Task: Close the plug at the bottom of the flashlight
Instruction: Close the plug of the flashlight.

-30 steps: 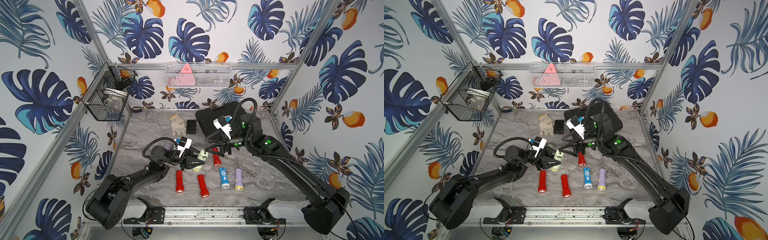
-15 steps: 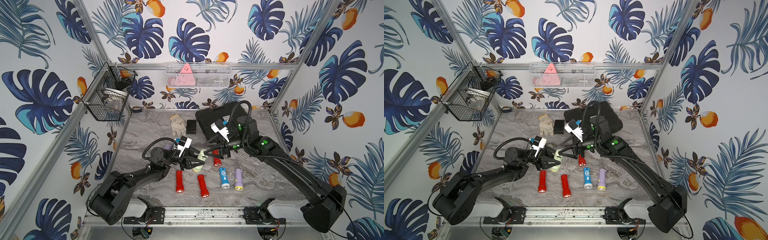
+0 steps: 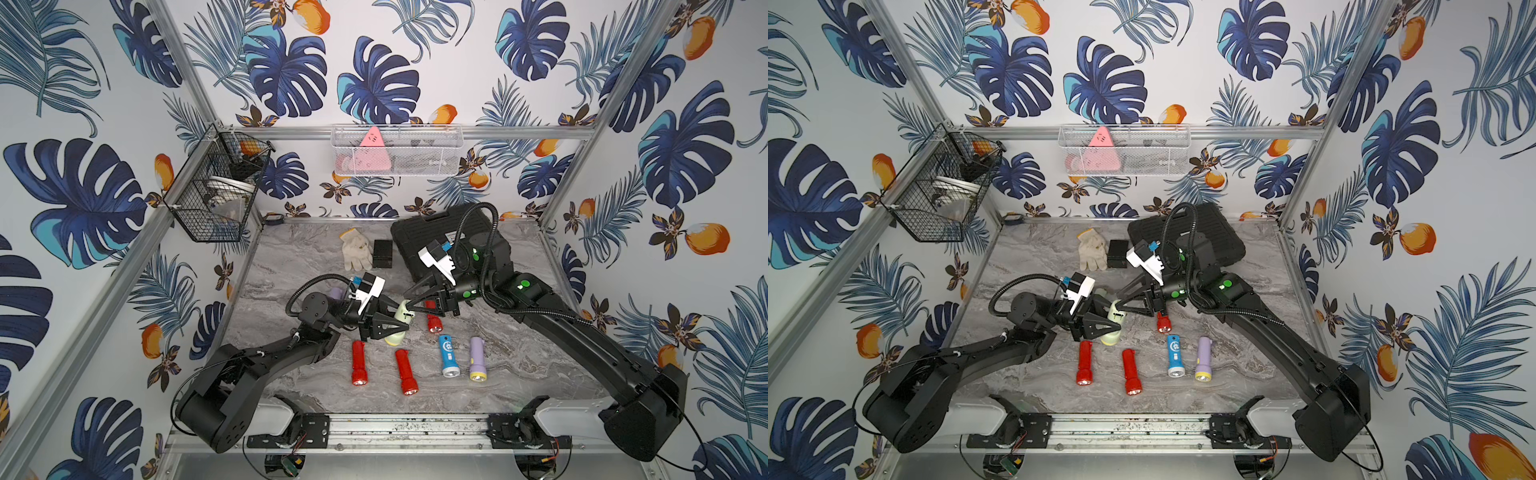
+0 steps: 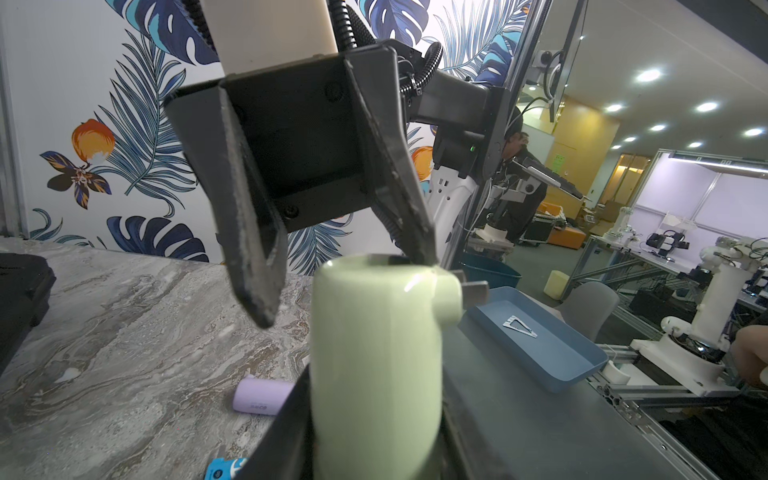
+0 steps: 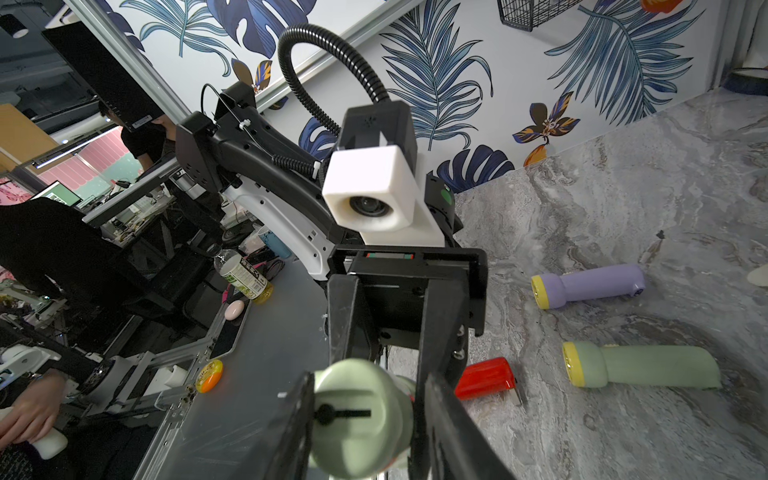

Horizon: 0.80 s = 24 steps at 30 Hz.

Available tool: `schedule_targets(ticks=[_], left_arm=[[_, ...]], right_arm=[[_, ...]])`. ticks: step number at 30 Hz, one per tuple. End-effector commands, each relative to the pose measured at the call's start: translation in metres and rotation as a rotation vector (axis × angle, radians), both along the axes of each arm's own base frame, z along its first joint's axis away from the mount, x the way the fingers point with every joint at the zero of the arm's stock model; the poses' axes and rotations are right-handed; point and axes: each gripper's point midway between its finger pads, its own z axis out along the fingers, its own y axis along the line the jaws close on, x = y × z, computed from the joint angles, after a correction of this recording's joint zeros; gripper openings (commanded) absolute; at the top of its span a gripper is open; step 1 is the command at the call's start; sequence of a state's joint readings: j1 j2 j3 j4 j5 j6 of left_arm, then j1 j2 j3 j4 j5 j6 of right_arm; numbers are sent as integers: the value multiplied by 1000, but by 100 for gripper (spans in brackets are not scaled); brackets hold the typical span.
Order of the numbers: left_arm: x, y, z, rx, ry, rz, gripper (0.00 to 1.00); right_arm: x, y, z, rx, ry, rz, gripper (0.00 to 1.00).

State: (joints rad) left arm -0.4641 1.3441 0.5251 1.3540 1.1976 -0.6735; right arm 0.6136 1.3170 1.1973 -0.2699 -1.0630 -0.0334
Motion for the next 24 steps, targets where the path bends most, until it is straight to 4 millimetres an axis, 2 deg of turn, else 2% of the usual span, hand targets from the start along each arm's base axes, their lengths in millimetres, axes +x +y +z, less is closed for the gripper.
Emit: schedule_targets(ticks=[1, 8, 10, 16, 21, 24], left_arm=[[0, 3, 19, -58, -113, 44, 0], [2, 5, 22, -51, -138, 80, 0], [3, 5, 22, -43, -147, 96, 0], [4, 7, 22, -11, -174, 129, 0], [3, 8, 24, -8, -188, 143, 0], [3, 8, 26, -6, -194, 149, 0]], right_arm=[[9, 2, -24, -74, 31, -57, 40], [9, 4, -30, -84, 58, -59, 28], [9, 4, -33, -98, 67, -62, 22], [11, 3, -35, -106, 74, -76, 14], [11, 4, -33, -106, 72, -69, 1], [12, 5, -32, -108, 70, -69, 0]])
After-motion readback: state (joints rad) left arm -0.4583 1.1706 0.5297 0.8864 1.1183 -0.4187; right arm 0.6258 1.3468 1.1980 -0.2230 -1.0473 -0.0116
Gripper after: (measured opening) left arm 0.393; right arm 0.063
